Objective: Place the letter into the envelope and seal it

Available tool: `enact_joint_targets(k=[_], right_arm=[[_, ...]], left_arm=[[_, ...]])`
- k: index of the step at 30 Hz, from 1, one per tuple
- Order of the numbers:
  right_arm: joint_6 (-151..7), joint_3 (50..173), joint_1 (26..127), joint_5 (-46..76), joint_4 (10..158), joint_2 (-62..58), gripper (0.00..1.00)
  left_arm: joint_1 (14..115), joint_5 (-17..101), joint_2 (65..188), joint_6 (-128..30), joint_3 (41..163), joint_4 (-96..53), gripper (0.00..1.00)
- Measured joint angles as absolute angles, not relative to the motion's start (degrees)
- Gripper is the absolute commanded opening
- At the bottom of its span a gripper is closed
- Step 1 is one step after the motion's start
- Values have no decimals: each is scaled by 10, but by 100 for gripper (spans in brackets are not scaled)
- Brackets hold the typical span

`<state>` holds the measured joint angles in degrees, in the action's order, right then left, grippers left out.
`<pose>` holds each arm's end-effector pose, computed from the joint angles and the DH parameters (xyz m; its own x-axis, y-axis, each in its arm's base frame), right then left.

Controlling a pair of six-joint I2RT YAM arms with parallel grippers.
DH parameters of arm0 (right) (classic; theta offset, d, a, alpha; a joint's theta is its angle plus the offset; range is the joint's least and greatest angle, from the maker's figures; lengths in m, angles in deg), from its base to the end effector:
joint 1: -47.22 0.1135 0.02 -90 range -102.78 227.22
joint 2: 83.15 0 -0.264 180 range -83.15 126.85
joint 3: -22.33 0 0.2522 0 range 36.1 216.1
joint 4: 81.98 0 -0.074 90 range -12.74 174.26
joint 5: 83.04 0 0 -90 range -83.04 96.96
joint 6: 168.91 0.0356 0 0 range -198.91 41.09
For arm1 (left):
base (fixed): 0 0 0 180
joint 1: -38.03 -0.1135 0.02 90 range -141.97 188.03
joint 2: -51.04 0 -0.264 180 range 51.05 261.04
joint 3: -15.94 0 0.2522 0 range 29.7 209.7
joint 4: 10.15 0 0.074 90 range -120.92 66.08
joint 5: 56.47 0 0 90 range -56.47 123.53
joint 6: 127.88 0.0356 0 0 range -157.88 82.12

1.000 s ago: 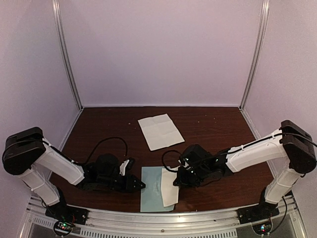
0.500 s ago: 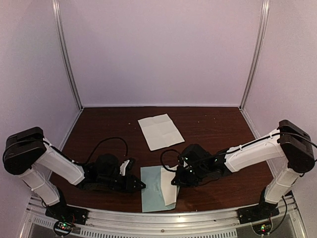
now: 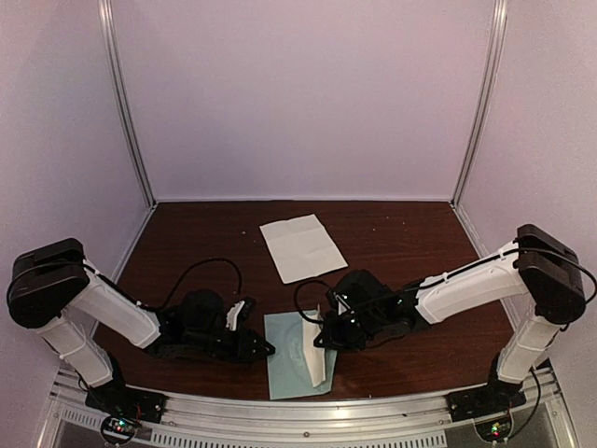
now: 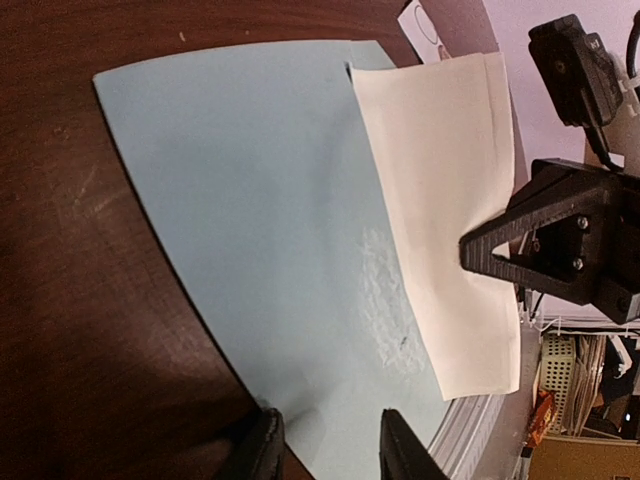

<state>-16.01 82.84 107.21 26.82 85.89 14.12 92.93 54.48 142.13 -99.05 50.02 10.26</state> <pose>0.1526 0.2885 0.1435 -0.9961 -0.0506 -0.0717 -0.0864 0.7070 0.7019 0.1324 -0.2106 0.1020 -0.9793 -0.0295 -0.2004 0.1477 0.5730 -0.8061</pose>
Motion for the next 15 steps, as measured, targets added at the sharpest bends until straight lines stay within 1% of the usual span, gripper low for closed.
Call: enact_joint_targets(k=[10, 15], right_arm=[[-165, 843, 1075, 277, 866, 155, 0], [-152, 832, 1078, 253, 860, 131, 0]], left_arm=[[929, 545, 1422, -991, 501, 103, 34], [929, 543, 1422, -996, 501, 103, 33]])
